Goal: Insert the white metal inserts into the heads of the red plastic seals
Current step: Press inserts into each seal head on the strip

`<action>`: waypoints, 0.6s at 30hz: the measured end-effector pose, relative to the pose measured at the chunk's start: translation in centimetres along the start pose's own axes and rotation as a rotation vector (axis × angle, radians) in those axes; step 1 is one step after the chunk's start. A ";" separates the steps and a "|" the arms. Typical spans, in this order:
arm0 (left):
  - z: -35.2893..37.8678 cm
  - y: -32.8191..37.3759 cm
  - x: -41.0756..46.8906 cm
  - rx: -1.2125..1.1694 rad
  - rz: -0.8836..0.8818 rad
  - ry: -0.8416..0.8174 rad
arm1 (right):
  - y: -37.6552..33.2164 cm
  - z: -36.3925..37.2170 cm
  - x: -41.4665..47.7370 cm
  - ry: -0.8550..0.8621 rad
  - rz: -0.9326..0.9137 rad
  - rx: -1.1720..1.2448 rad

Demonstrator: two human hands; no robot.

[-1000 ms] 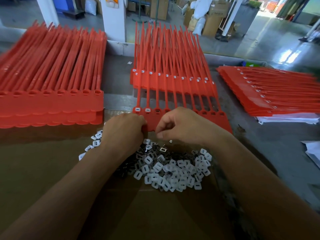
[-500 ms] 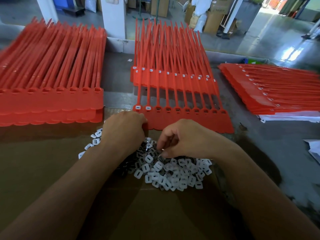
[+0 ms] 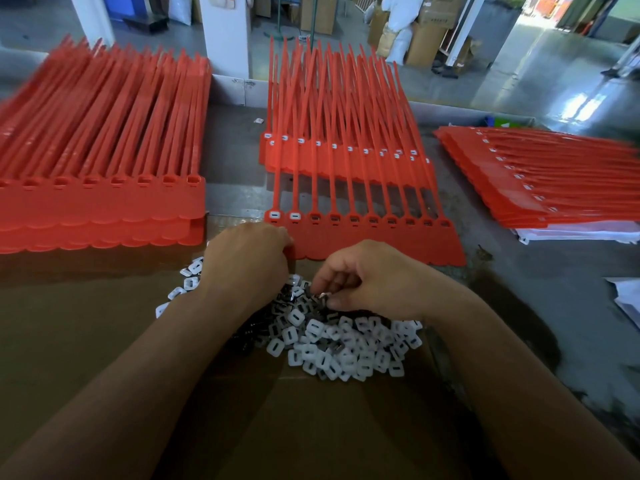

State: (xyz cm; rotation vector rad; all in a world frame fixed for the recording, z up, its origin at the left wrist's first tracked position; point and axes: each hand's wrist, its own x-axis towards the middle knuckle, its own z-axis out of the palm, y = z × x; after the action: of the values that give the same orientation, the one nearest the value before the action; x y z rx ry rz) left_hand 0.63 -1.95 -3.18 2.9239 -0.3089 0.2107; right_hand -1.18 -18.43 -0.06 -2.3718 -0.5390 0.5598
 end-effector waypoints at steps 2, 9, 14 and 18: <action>0.0 0.0 0.0 0.002 -0.002 -0.003 | 0.0 0.0 0.0 -0.007 -0.008 -0.003; 0.0 0.0 0.1 0.007 0.005 -0.002 | 0.2 0.0 0.0 0.024 -0.035 0.029; 0.0 0.1 0.1 0.007 0.008 -0.007 | 0.4 0.0 -0.1 0.055 -0.027 0.095; 0.1 0.0 0.1 0.012 0.004 -0.001 | 0.5 0.0 -0.1 0.105 -0.026 0.079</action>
State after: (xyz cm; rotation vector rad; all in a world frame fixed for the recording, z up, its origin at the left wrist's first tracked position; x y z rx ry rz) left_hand 0.77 -2.00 -3.21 2.9355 -0.3150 0.2125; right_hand -1.08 -18.86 -0.38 -2.3016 -0.4905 0.4342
